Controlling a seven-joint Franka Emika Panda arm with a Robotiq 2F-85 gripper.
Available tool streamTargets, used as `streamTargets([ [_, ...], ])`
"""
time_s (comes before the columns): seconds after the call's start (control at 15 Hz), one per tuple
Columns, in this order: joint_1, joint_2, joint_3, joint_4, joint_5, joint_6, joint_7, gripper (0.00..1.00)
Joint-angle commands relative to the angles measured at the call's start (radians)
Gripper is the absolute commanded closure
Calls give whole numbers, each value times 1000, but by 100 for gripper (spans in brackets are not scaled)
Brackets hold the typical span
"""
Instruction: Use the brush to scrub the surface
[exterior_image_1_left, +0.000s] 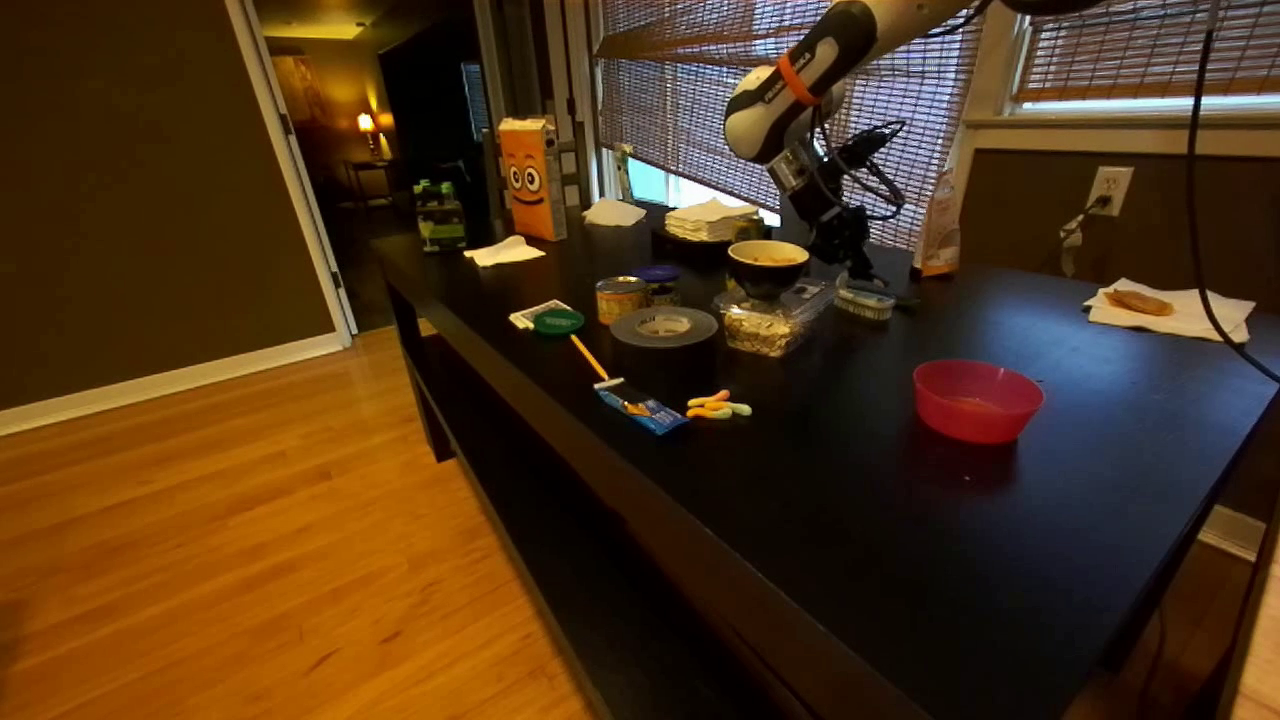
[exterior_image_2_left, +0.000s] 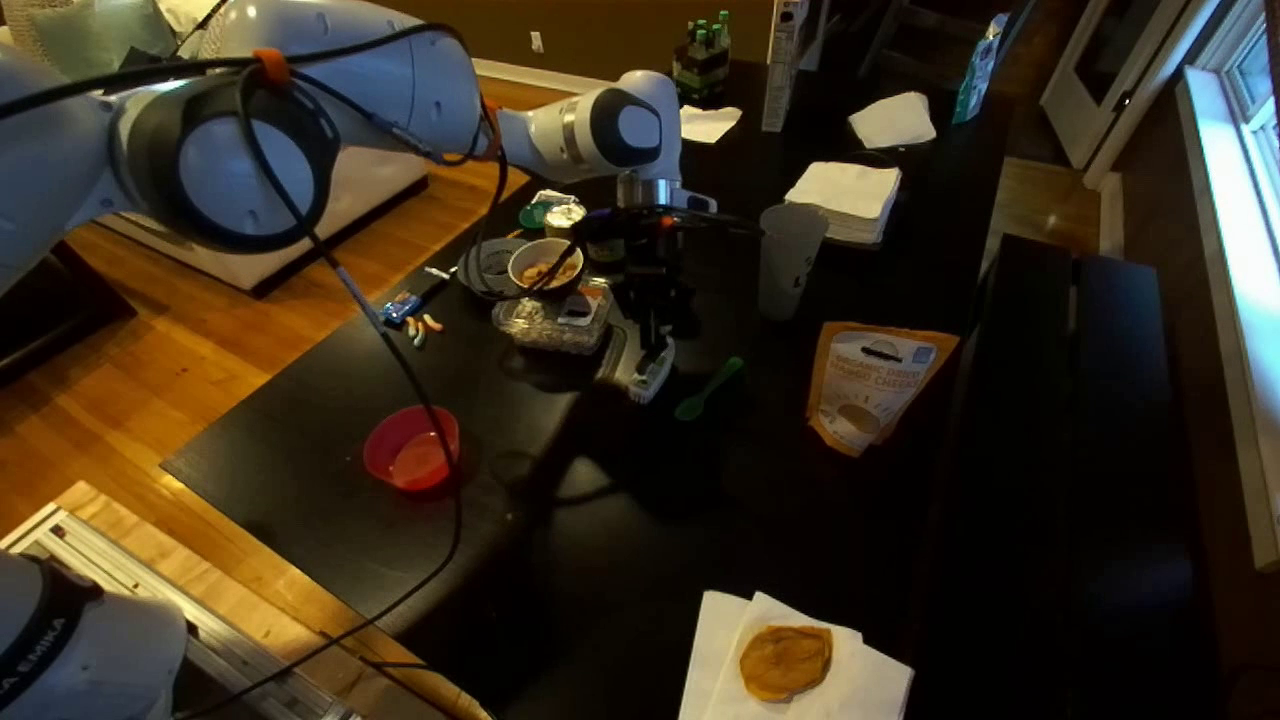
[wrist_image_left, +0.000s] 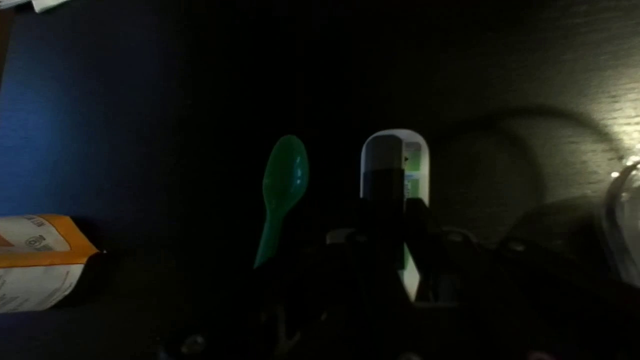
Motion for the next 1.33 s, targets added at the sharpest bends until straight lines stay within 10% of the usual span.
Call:
streamTargets([
  [0.0,4,-7,30,-16,29,-15,-16,94],
  [0.6,-41,-45,36,-31,78,-41,17,94],
  [1.27,-68,-208,-2,-333,46,-97,-95,94],
])
